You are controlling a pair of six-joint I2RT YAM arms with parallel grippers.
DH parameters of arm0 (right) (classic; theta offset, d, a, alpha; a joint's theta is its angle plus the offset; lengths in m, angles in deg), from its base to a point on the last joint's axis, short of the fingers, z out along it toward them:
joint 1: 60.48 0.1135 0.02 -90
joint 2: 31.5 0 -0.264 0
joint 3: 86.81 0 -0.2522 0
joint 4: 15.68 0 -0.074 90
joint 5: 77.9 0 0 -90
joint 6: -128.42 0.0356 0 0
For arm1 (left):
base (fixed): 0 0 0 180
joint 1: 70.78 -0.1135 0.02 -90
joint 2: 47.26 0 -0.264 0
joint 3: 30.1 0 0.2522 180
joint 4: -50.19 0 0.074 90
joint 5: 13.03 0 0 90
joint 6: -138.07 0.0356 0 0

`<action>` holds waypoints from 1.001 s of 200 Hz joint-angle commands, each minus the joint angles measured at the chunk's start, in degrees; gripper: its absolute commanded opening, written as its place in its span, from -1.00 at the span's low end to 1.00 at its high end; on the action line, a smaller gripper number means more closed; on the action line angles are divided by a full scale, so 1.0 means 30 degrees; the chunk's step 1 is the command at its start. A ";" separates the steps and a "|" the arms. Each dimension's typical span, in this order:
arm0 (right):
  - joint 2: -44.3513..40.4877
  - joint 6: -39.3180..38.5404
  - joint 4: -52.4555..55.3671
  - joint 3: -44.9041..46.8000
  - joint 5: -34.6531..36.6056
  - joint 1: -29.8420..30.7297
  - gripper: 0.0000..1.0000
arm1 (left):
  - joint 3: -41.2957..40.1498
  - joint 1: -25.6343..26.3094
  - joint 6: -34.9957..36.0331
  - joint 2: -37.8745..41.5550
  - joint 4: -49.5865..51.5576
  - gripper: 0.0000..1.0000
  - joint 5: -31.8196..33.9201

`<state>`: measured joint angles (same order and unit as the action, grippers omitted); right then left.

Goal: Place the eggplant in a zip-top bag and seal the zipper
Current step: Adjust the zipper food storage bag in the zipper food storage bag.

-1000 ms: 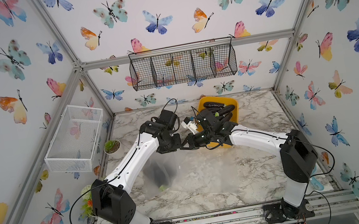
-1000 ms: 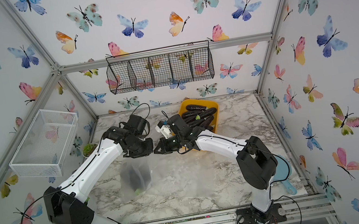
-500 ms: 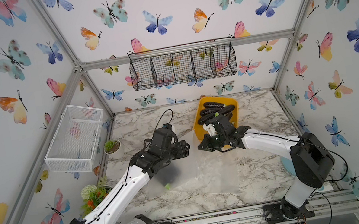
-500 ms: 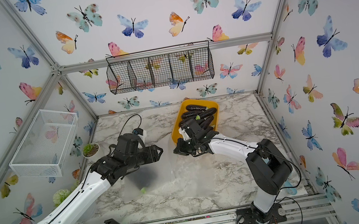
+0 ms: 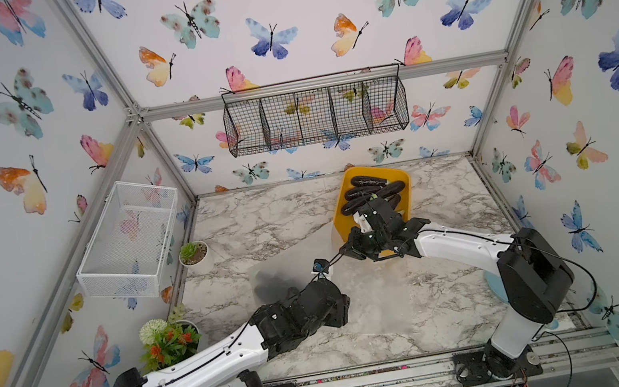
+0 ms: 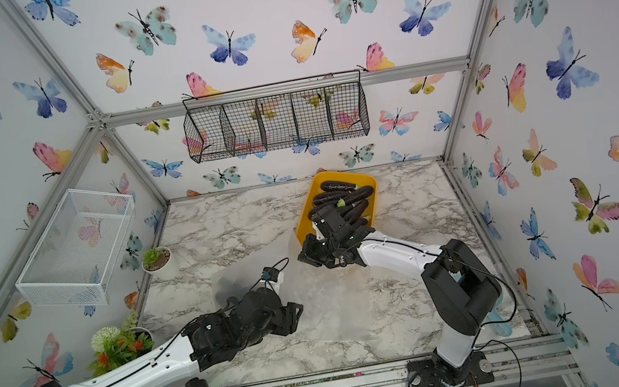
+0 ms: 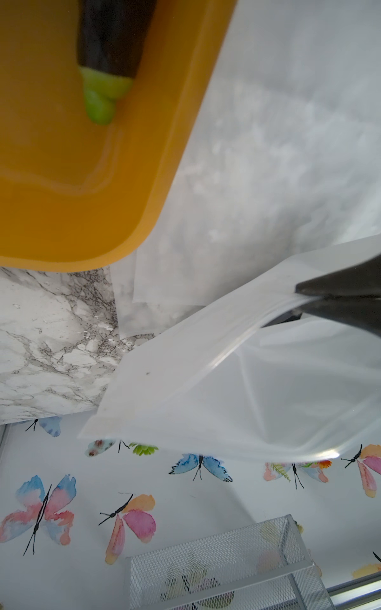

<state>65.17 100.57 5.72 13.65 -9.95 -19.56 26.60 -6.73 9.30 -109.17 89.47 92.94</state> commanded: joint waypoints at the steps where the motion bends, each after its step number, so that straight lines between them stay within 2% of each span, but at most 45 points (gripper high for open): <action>1: 0.0182 0.0290 -0.0074 -0.0804 0.0639 0.0083 -0.92 | 0.0706 0.0208 -0.1214 -0.1238 0.0786 0.28 0.2197; 63: 0.0031 0.0317 -0.0011 -0.0728 0.0350 0.0076 -0.93 | 0.1712 0.0241 -0.2093 -0.3232 0.0866 -0.05 0.4254; 100: -0.0052 -0.0072 0.0359 -0.0753 0.0477 0.0076 -0.92 | 0.2128 0.0239 -0.1971 -0.2942 0.1318 -0.84 0.4590; 114: -0.0162 -0.0291 0.0419 -0.0833 0.0685 0.0084 -0.92 | 0.2445 0.0235 -0.1403 -0.2624 0.1999 -0.96 0.4351; 128: -0.0159 -0.1074 0.0811 -0.1452 0.0582 0.0069 -0.88 | 0.2825 0.0229 -0.0154 -0.2147 0.2506 -1.00 0.3849; 144: -0.0434 -0.2581 0.1510 -0.2343 0.0802 0.0081 -0.67 | 0.3527 0.0225 0.1527 -0.1686 0.3064 -1.00 0.3414; 162: -0.1134 -0.5201 0.2402 -0.3423 0.0743 -0.0091 -0.20 | 0.4840 0.0137 0.3751 -0.1270 0.3592 -1.00 0.2637; 182: -0.2213 -0.8477 0.4369 -0.4776 0.1336 -0.0819 0.04 | 0.6777 -0.0875 0.6239 -0.0964 0.3696 -1.00 -0.1367; 200: -0.3194 -1.0685 0.5986 -0.5611 0.1684 -0.2402 0.13 | 0.8270 -0.1481 0.7747 -0.1048 0.3391 -1.00 -0.4373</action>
<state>60.99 81.99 15.43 0.82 -7.72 -21.57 45.88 -8.85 21.89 -113.45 99.33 94.36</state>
